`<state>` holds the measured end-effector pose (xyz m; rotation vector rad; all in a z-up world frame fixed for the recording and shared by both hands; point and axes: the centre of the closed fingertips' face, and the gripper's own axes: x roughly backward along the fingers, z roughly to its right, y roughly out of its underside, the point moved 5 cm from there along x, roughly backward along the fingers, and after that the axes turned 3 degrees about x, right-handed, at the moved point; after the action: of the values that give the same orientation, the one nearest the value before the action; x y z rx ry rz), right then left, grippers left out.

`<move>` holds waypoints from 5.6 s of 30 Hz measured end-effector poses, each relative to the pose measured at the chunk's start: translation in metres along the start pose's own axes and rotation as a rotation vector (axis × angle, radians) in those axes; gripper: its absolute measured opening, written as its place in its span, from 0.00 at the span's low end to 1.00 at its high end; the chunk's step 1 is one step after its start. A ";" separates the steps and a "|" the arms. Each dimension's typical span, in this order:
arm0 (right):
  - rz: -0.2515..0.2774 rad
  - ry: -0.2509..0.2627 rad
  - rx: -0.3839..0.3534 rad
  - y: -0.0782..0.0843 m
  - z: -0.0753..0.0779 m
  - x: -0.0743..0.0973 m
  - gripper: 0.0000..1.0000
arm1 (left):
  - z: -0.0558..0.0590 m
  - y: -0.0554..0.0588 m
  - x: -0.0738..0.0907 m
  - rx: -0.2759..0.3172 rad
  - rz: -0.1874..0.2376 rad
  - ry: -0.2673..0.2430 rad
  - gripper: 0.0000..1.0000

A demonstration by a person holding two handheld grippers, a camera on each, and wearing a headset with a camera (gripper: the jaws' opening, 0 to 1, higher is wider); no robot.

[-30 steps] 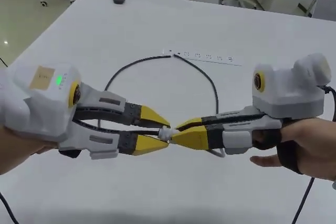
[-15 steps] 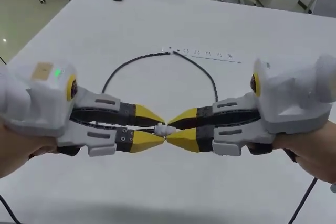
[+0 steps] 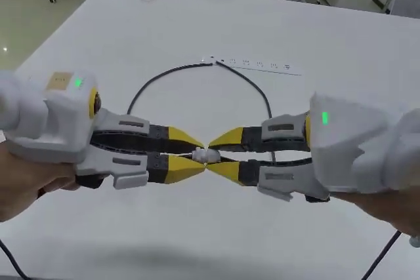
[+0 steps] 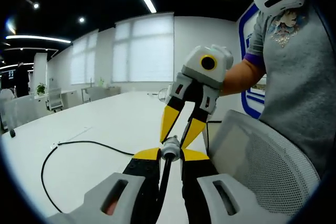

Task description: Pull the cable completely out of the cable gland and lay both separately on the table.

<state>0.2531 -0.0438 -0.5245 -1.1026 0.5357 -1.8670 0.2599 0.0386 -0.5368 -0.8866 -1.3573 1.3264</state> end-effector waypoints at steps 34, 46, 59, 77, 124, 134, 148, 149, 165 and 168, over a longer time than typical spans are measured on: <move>0.342 -0.235 -1.099 0.026 0.006 0.009 0.17 | 0.017 0.000 -0.001 -0.180 -0.042 0.049 0.15; 0.370 -0.357 -1.251 0.020 -0.006 0.006 0.12 | 0.023 -0.003 -0.001 -0.226 -0.043 0.076 0.15; 0.397 -0.453 -1.354 0.018 -0.011 0.006 0.10 | 0.026 -0.005 -0.002 -0.257 -0.041 0.097 0.15; 0.307 -0.470 -1.223 0.016 -0.011 0.009 0.08 | 0.027 -0.003 -0.003 -0.259 -0.049 0.103 0.15; 0.044 -0.065 -0.316 0.001 -0.009 0.005 0.00 | 0.000 0.008 0.000 -0.080 -0.056 -0.047 0.15; -0.026 0.022 -0.343 0.016 -0.003 0.017 0.05 | 0.001 0.007 0.003 -0.088 -0.057 -0.070 0.15; -0.094 -0.006 -0.271 0.015 -0.010 0.002 0.01 | 0.006 0.008 0.002 -0.112 -0.076 -0.064 0.15; -0.110 -0.015 -0.268 0.016 -0.010 0.000 0.01 | 0.007 0.008 0.002 -0.115 -0.077 -0.062 0.15; -0.162 -0.011 -0.188 0.018 -0.013 -0.002 0.00 | 0.007 0.012 0.003 -0.132 -0.099 -0.070 0.15; -0.172 -0.010 -0.182 0.022 -0.014 0.000 0.00 | 0.007 0.014 0.004 -0.132 -0.105 -0.072 0.15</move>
<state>0.2513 -0.0559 -0.5469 -1.3131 0.6321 -1.9893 0.2508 0.0423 -0.5488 -0.8505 -1.5405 1.2094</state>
